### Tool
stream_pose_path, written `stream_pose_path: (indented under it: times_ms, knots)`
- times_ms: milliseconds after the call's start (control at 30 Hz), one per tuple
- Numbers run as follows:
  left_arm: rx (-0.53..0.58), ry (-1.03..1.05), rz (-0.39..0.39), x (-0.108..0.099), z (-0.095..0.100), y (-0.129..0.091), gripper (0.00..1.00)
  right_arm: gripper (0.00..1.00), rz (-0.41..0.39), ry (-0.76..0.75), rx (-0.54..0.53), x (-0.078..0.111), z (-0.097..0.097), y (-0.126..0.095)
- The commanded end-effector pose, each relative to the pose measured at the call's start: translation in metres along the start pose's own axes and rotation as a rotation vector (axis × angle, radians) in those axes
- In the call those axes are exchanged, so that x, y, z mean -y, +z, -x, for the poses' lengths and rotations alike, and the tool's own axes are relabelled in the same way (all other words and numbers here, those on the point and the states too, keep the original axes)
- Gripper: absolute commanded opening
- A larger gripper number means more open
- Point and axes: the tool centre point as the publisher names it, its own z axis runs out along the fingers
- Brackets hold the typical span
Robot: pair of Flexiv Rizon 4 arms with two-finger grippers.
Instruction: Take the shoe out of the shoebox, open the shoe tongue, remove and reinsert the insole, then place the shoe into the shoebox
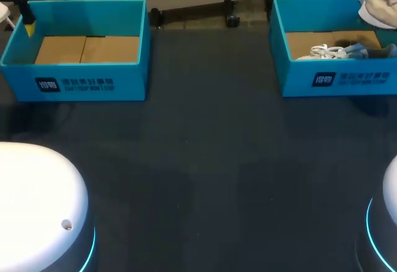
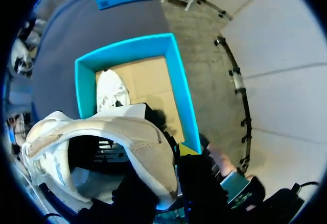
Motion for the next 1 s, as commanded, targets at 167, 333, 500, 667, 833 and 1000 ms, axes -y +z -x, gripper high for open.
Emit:
stream_pose_path:
  times_ms: [167, 333, 500, 667, 833, 1000]
  knots:
    - [0.002, 0.001, 0.0, -0.001, 0.0, -0.001, 1.0, 0.0, -0.125, 0.589, -0.033, 0.018, 0.014, 0.013]
    - [0.002, 0.001, 0.0, -0.001, 0.0, -0.001, 1.0, 0.0, -0.119, 0.771, -0.01, 0.022, 0.006, 0.009]
    - [0.002, 0.001, 0.0, -0.001, 0.0, -0.001, 1.0, 0.0, -0.148, 0.951, 0.047, 0.031, -0.003, 0.003]
    - [0.002, 0.001, 0.0, -0.001, 0.0, -0.001, 1.0, 0.0, -0.247, 1.248, 0.124, 0.048, -0.022, 0.003]
    - [0.002, 0.001, 0.0, -0.001, 0.0, -0.001, 1.0, 0.0, -0.247, 1.248, 0.124, 0.048, -0.022, 0.003]
    - [0.002, 0.001, 0.0, -0.001, 0.0, -0.001, 1.0, 0.0, -0.247, 1.248, 0.124, 0.048, -0.022, 0.003]
